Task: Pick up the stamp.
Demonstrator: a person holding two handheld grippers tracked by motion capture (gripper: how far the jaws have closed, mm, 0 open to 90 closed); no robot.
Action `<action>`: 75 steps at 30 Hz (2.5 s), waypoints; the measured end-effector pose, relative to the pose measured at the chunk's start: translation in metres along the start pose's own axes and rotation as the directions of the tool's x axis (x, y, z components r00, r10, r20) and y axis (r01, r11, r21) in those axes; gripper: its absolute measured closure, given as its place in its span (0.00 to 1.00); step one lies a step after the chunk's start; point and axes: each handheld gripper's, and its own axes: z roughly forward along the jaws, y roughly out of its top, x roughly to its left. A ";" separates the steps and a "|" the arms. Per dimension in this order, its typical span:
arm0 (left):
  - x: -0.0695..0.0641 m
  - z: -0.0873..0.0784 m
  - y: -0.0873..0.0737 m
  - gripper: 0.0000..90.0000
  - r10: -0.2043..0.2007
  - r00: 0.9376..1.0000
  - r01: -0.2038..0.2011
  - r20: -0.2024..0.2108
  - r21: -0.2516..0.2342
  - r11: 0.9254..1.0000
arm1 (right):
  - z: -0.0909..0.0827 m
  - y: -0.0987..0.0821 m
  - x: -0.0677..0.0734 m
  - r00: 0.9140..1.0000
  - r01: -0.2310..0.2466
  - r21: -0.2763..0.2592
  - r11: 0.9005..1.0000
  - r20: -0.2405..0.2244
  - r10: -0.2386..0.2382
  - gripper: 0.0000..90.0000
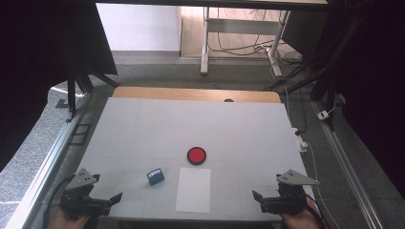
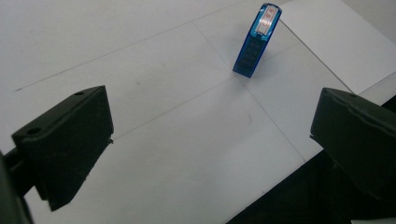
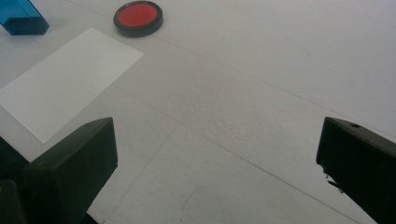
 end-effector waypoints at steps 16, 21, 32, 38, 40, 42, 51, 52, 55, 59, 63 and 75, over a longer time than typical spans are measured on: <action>0.006 0.000 0.000 0.00 -0.044 0.999 0.044 0.032 -0.005 0.999 | 0.002 0.000 -0.005 0.999 -0.044 0.034 0.998 -0.013 0.045 0.00; 0.004 0.001 0.000 0.00 -0.031 0.999 0.031 0.024 0.005 1.000 | -0.001 -0.001 -0.008 0.997 -0.073 0.006 0.997 -0.009 0.073 0.00; 0.002 0.001 -0.001 0.00 -0.025 0.999 0.024 0.035 0.026 0.999 | 0.002 0.000 -0.009 0.997 -0.059 0.014 0.998 -0.048 0.060 0.00; -0.001 0.000 0.001 0.00 -0.006 1.000 0.005 0.026 0.014 1.000 | 0.002 0.000 -0.009 0.996 -0.067 0.019 0.998 -0.055 0.068 0.00; 0.000 -0.001 0.001 0.00 -0.004 1.000 0.003 0.031 0.005 1.000 | 0.002 0.000 -0.009 0.996 -0.066 0.019 0.998 -0.055 0.067 0.00; 0.000 -0.001 0.002 0.00 -0.005 0.999 0.005 0.036 -0.005 1.000 | 0.003 0.001 -0.009 0.996 -0.067 0.024 0.997 -0.058 0.069 0.00; 0.001 0.001 0.004 0.00 0.006 0.998 -0.006 0.058 -0.009 1.000 | 0.004 0.001 -0.009 0.995 -0.068 0.032 0.997 -0.064 0.070 0.00; 0.001 0.001 0.005 0.00 0.012 0.998 -0.011 0.065 -0.015 1.000 | 0.004 0.002 -0.009 0.996 -0.066 0.034 0.997 -0.064 0.068 0.00; -0.001 0.002 0.008 0.00 0.028 0.996 -0.025 0.087 -0.032 0.999 | 0.005 0.002 -0.009 0.996 -0.062 0.040 0.997 -0.068 0.064 0.00; -0.004 0.005 0.012 0.00 0.053 0.994 -0.050 0.097 -0.033 0.998 | 0.005 0.001 -0.009 0.996 -0.054 0.041 0.998 -0.067 0.057 0.00; -0.004 0.010 0.014 0.00 0.066 0.990 -0.061 0.124 -0.038 0.997 | 0.005 0.001 -0.009 0.996 -0.055 0.044 0.998 -0.071 0.058 0.00; -0.009 0.028 0.024 0.00 0.110 0.982 -0.104 0.155 -0.045 0.994 | 0.006 0.002 -0.008 0.996 -0.041 0.051 0.998 -0.076 0.045 0.00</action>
